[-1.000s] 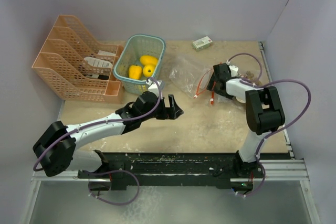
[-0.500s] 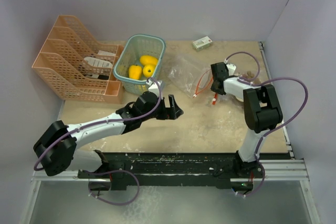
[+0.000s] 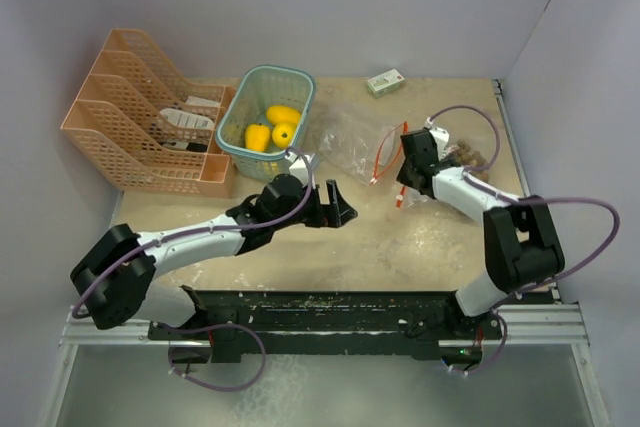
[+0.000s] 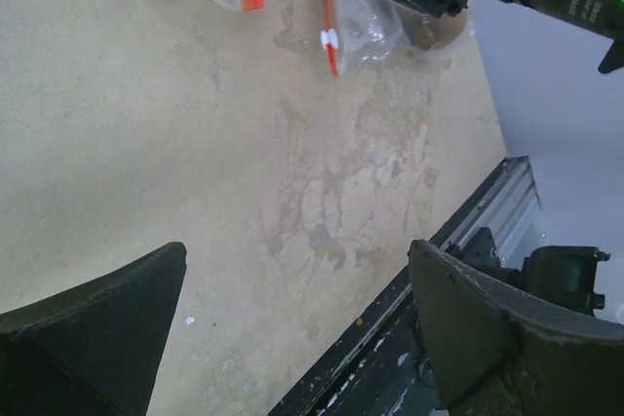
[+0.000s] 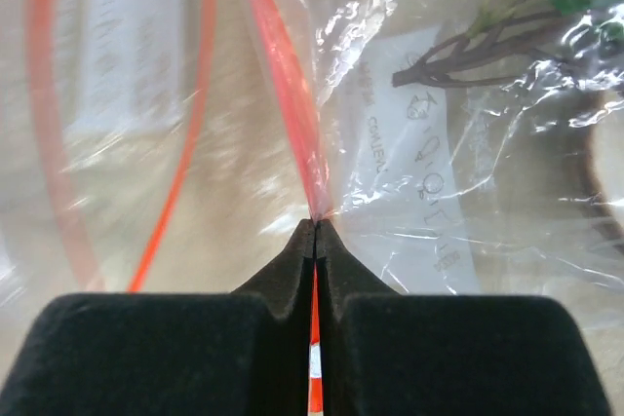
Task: Open the zip-top bag and remove the fake food
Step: Pick up the zipper food storage bag at the center of the board.
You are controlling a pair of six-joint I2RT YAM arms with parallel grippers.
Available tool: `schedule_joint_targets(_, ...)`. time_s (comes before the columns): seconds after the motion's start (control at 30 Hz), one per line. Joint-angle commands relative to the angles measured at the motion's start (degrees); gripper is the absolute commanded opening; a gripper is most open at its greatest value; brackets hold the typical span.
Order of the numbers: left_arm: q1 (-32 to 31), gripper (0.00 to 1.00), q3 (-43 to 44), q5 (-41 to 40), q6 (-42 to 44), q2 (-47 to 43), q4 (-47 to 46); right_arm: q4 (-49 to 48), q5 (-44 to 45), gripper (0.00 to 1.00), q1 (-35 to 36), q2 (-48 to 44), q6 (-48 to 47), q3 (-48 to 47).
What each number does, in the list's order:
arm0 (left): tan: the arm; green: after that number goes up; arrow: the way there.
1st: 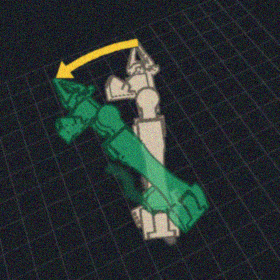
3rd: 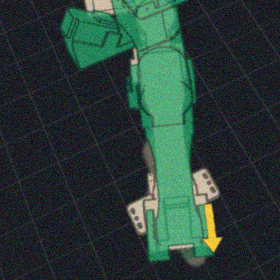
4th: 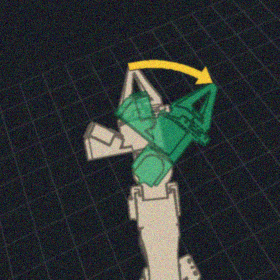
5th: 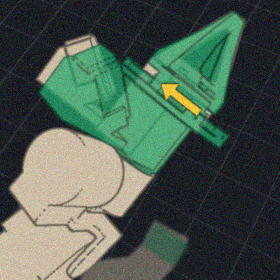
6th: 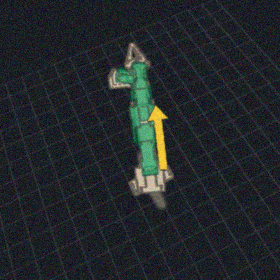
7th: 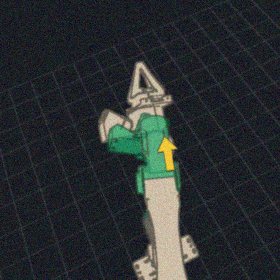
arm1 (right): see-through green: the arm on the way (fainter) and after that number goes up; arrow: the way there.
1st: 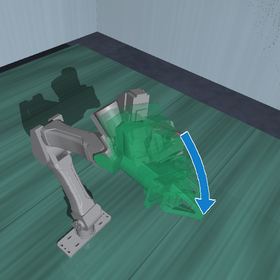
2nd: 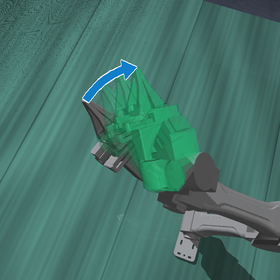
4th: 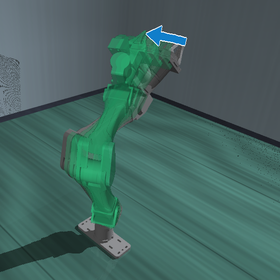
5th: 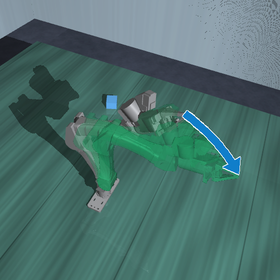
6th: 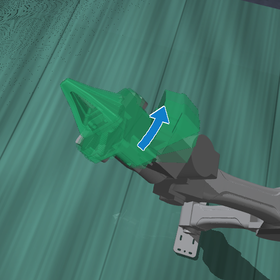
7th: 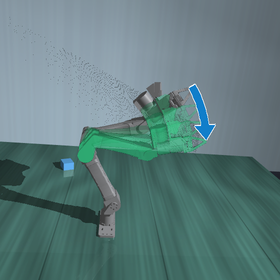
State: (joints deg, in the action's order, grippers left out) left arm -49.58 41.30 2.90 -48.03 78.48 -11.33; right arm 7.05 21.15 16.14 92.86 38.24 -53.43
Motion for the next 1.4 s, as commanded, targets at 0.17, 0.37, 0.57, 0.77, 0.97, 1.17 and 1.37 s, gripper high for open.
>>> schedule_joint_targets(0.17,-2.51,0.99,-2.34,4.54,0.14,-0.68,-16.56,-6.99,-5.41,0.00,9.41,-17.75,5.76,3.00)
schedule_joint_targets(0.37,-2.78,0.99,0.11,-0.02,2.61,-1.45,-11.29,-9.34,-9.43,0.00,10.94,-24.69,6.12,5.97)
schedule_joint_targets(0.57,-2.88,0.96,3.06,0.92,2.69,1.59,-11.78,-10.34,-9.96,0.00,11.53,-27.67,7.69,9.55)
schedule_joint_targets(0.77,-3.38,0.88,5.72,2.72,2.15,5.00,-14.33,-11.18,-10.16,0.00,11.96,-28.44,8.13,10.92)
schedule_joint_targets(0.97,-3.81,0.80,8.36,3.57,1.36,9.80,-14.80,-11.73,-11.00,0.00,12.18,-28.87,7.99,10.96)
schedule_joint_targets(1.17,-3.78,0.66,10.22,4.65,0.66,12.79,-16.58,-12.01,-11.82,0.00,12.42,-29.33,7.52,11.69)
schedule_joint_targets(1.37,-3.85,0.45,13.72,6.91,0.54,15.67,-17.38,-11.50,-12.00,0.00,12.41,-30.81,6.49,12.29)
